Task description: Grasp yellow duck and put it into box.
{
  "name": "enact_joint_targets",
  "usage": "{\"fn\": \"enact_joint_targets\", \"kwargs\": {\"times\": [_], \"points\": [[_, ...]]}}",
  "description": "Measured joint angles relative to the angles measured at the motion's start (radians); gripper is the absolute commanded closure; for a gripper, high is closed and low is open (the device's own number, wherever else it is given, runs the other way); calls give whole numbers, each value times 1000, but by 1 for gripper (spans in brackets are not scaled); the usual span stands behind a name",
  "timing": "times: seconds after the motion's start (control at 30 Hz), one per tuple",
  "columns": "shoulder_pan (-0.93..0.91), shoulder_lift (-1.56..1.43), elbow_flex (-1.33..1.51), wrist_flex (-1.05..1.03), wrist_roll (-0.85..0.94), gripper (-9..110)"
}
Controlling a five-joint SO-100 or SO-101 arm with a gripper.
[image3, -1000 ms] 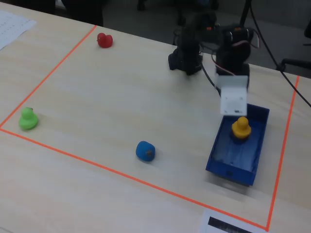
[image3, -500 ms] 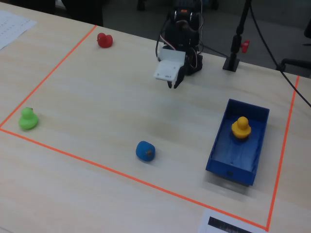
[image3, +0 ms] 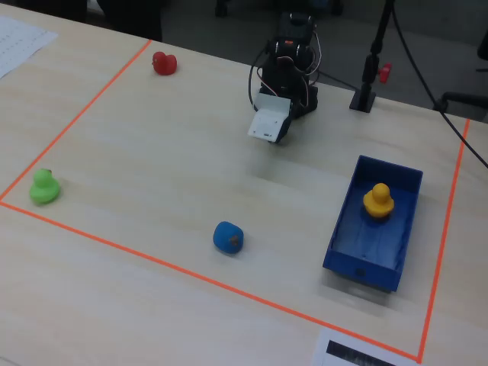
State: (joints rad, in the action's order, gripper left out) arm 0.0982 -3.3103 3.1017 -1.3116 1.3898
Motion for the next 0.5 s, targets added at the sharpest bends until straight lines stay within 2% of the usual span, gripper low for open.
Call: {"fn": "enact_joint_targets", "kwargs": {"times": [0.5], "points": [[9,-2,0,2,-44,101]]}}
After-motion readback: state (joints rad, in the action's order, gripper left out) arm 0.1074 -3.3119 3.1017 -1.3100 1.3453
